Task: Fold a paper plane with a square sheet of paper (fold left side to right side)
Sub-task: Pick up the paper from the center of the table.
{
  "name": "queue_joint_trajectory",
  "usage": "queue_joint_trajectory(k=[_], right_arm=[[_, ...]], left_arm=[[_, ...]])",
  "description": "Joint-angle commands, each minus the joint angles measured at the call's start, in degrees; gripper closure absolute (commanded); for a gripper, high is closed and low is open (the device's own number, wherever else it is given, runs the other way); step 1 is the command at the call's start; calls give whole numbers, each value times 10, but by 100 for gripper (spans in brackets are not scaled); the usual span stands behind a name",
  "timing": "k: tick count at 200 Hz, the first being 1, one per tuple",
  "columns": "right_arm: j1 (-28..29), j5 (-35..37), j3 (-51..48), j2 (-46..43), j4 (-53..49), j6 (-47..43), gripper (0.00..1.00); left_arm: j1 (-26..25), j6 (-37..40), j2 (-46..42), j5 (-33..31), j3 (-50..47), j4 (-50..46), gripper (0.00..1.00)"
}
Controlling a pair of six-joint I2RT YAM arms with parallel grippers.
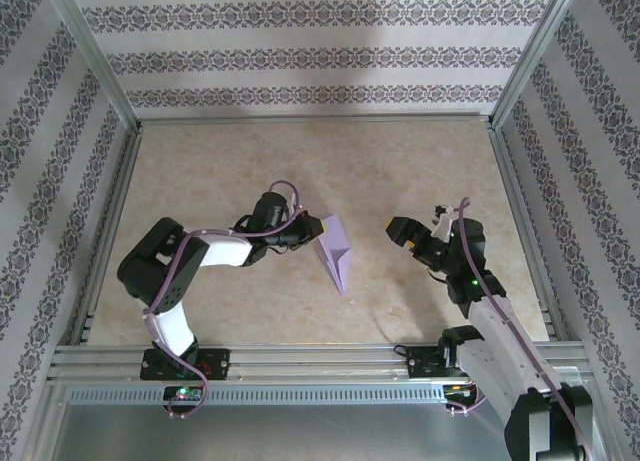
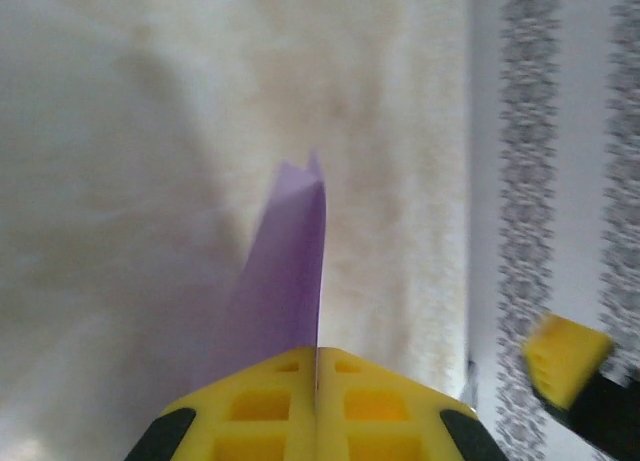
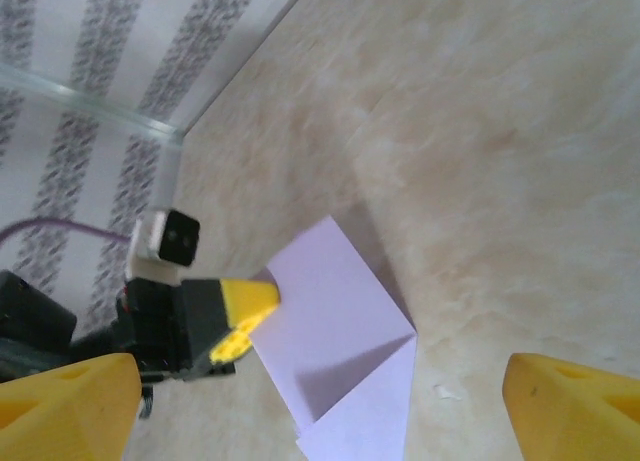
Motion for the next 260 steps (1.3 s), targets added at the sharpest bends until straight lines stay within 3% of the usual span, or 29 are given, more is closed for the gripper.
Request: queue_joint_trajectory(k=[1,46,91,116,159,186,260], right_arm=[[-5,-124,9,40,82,-23,8],[27,-197,50,116,105,-71,4],[91,-227,87,170,162,-72,4],[113,-246,110,194,168,-65,14],[115,-247,127,190,150,-63,34],[116,-245,136,189,140,-62,42],[134,-213,181,215,91,-85,63]], left_arm=[[22,35,-56,86,-18,130,100],[28,47,-120,211,-7,153,100],[28,32,-127,254,-8,161,100],[28,22,-119,249,-11,173,100],[29,91,-138,227,-5,58,100],[29,125,-150,220,1,-7,100],[29,141,-156,222,6,-38,100]])
